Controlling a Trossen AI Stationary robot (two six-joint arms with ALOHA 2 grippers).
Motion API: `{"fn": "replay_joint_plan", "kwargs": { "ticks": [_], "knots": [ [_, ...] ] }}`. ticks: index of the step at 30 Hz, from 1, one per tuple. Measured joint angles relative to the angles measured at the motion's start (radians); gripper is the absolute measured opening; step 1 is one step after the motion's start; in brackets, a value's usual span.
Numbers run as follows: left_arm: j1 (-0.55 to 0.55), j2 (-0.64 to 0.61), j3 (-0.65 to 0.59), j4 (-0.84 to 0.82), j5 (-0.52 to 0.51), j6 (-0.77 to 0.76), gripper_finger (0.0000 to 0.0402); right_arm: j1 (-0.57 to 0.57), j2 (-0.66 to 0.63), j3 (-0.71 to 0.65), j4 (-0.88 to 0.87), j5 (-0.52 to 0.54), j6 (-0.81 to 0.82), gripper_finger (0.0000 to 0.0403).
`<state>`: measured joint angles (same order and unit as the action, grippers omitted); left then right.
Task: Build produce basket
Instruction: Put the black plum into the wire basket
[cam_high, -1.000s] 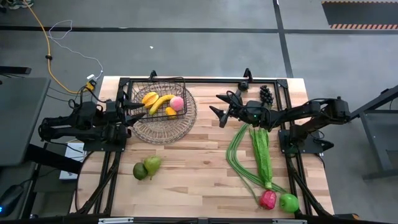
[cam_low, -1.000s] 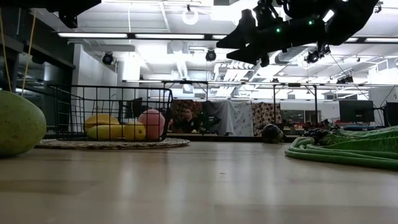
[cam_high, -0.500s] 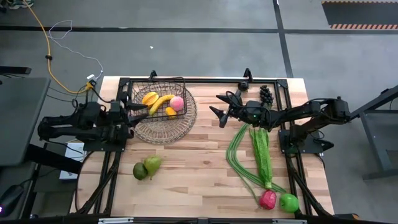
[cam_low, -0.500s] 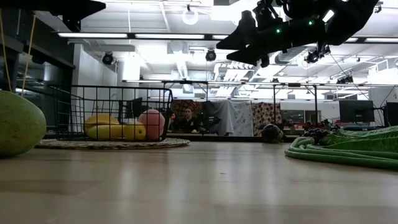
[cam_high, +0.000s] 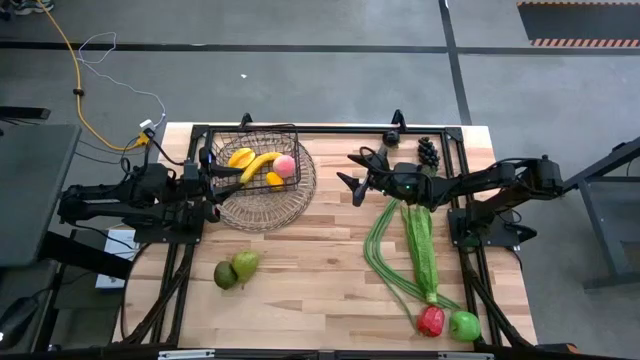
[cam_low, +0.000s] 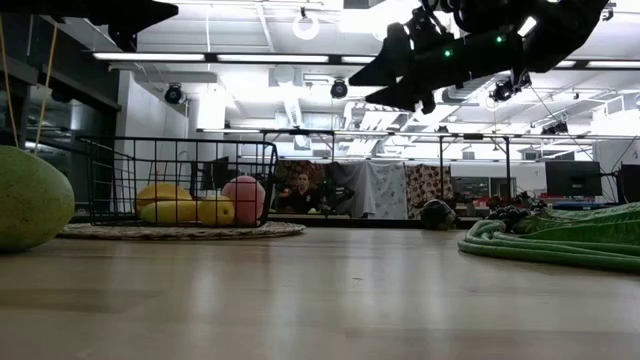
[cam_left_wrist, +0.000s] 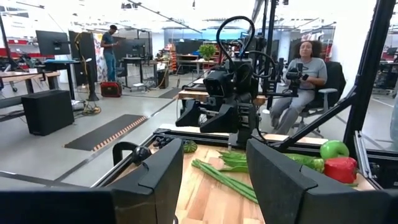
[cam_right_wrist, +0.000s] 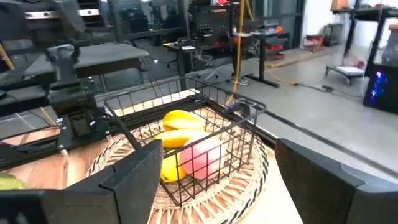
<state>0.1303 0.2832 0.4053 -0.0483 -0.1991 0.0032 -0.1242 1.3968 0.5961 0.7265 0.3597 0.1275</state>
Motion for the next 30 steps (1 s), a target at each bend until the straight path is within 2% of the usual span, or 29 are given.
{"fn": "replay_joint_plan", "kwargs": {
  "ticks": [2,4,6,10,12,14,17,23,30],
  "knots": [
    [0.0,0.0,0.0,0.0,-0.01,0.0,0.0166,0.0,-0.003,0.001,-0.03,0.053,0.049,0.03],
    [0.0,0.0,0.0,0.0,-0.026,0.0,0.0166,-0.004,-0.023,0.015,-0.139,0.114,0.109,0.03],
    [0.0,0.0,0.0,0.0,-0.032,0.0,0.0166,-0.012,-0.052,0.068,-0.349,0.156,0.178,0.03],
    [0.0,0.0,0.0,-0.002,-0.033,0.0,0.0166,-0.036,-0.067,0.218,-0.882,0.257,0.354,0.03],
    [0.0,0.0,0.0,-0.002,-0.033,0.0,0.0166,-0.062,-0.052,0.274,-1.045,0.323,0.42,0.03],
    [0.0,0.0,0.0,-0.003,-0.033,0.0,0.0166,-0.108,-0.044,0.303,-1.147,0.347,0.476,0.03],
    [0.0,0.0,0.0,-0.003,-0.033,0.0,0.0166,-0.205,-0.023,0.311,-1.189,0.332,0.52,0.03],
    [0.0,0.0,0.0,-0.007,-0.033,0.0,0.0166,-0.416,0.073,0.306,-1.157,0.241,0.55,0.03],
    [0.0,0.0,0.0,-0.007,-0.032,0.008,0.0166,-0.537,0.205,0.306,-0.998,0.181,0.523,0.03]
  ]
}}
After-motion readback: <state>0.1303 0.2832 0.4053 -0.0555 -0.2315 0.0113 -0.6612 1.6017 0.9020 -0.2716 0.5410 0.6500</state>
